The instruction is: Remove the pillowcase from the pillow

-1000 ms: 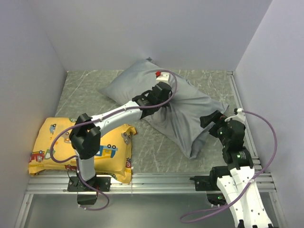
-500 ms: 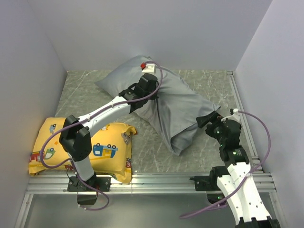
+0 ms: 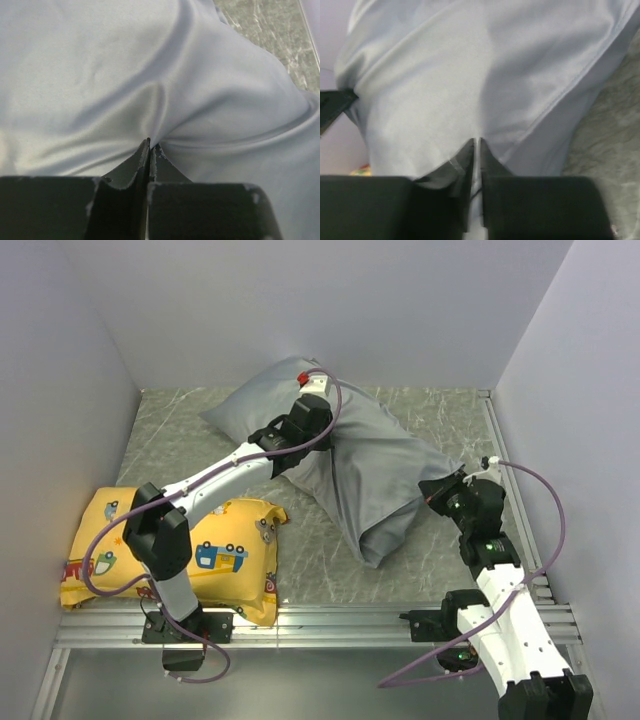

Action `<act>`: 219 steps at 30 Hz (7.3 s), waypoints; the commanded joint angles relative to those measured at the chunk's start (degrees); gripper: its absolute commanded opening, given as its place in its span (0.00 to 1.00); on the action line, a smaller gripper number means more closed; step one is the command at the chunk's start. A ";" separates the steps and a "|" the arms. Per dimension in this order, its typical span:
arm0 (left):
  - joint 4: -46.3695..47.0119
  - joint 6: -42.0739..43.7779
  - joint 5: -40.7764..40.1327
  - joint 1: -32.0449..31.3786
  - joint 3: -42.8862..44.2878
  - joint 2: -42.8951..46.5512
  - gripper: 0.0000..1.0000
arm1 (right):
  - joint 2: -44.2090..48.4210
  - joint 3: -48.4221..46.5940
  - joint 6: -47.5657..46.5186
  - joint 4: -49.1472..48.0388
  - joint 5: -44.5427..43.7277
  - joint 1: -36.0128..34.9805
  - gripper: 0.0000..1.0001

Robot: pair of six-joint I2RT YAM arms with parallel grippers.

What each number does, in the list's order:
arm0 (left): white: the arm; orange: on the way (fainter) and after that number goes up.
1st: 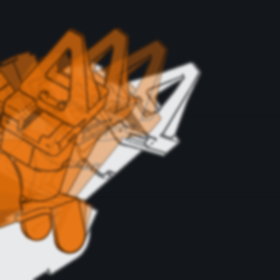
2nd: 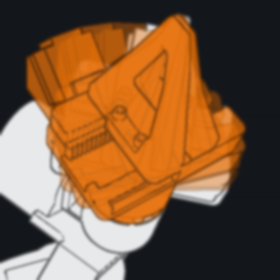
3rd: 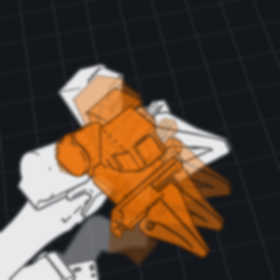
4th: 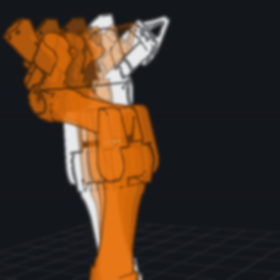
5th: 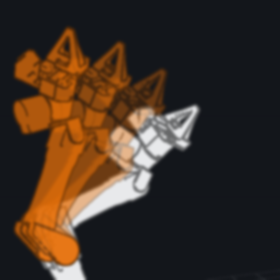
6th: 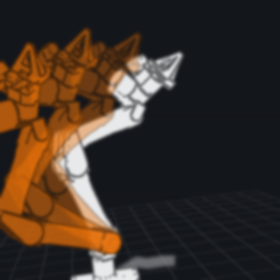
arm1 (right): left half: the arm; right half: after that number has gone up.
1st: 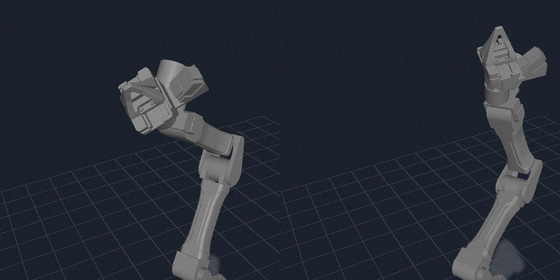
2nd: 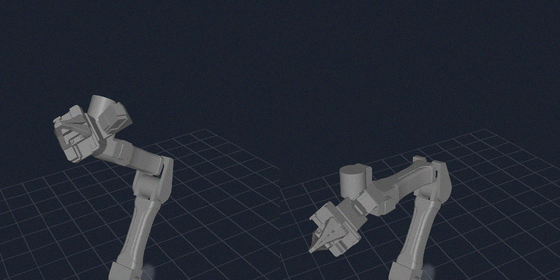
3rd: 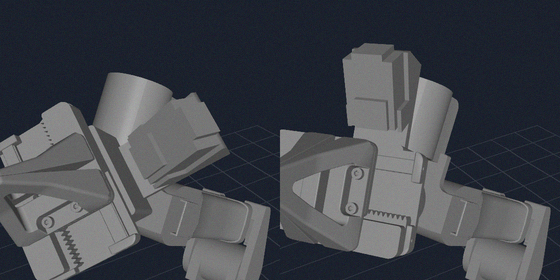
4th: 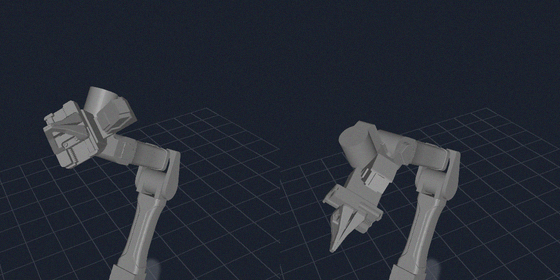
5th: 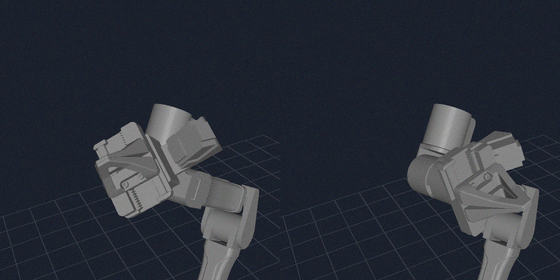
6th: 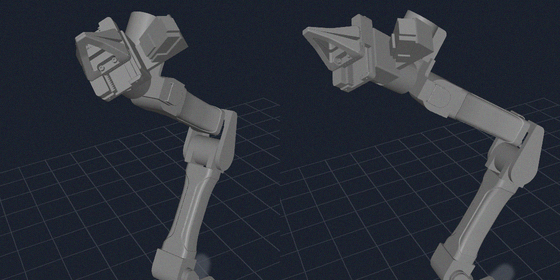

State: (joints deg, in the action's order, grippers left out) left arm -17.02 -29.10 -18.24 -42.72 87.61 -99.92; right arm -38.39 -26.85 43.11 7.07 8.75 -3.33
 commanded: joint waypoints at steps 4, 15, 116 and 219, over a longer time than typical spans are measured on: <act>4.18 2.55 4.17 -1.40 -1.83 5.43 0.11 | -1.95 -7.42 -0.66 -3.38 1.18 -0.18 0.00; 1.02 3.88 0.32 -2.10 1.77 2.80 0.01 | 3.93 -2.87 -1.63 1.63 -0.58 -0.71 0.62; 6.20 -2.18 -6.38 1.12 1.52 -3.10 0.00 | -8.47 -6.03 -9.36 5.85 -12.86 -7.39 0.14; -8.21 4.14 -2.75 -0.61 3.88 4.82 0.59 | -41.60 -19.02 1.03 -26.16 25.21 -2.03 0.00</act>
State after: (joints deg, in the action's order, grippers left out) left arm -25.15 -25.50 -17.32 -42.87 91.88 -98.45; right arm -84.05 -41.74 48.47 -25.06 37.89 -3.90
